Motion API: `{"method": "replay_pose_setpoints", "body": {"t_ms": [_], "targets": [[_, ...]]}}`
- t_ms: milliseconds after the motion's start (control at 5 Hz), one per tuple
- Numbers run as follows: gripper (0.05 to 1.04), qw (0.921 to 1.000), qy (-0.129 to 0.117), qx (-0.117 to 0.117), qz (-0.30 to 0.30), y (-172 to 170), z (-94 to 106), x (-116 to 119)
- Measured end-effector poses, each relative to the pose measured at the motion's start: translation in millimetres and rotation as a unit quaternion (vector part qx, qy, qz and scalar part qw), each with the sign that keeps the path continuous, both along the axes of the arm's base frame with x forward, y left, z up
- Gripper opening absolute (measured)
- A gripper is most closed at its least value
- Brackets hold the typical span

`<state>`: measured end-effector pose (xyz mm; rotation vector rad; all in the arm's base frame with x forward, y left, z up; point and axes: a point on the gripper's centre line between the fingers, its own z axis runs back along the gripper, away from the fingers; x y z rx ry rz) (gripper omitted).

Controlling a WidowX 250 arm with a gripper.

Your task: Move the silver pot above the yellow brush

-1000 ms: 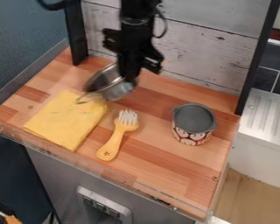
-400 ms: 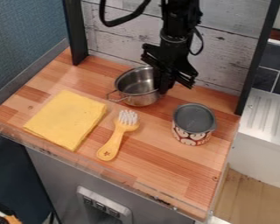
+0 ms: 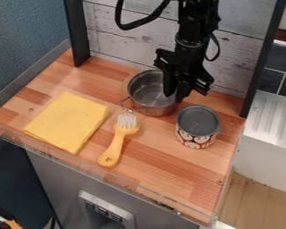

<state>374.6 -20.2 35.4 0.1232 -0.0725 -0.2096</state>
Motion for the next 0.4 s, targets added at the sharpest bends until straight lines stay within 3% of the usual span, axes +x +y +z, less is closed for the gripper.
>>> {"method": "replay_pose_setpoints", "body": {"t_ms": [200, 400], "targets": [[0.793, 0.9997, -0.011, -0.015, 0.017, -5, 25.2, -4], [1.003, 0.9987, -0.007, -0.033, 0.037, -9, 41.3, -14]]}}
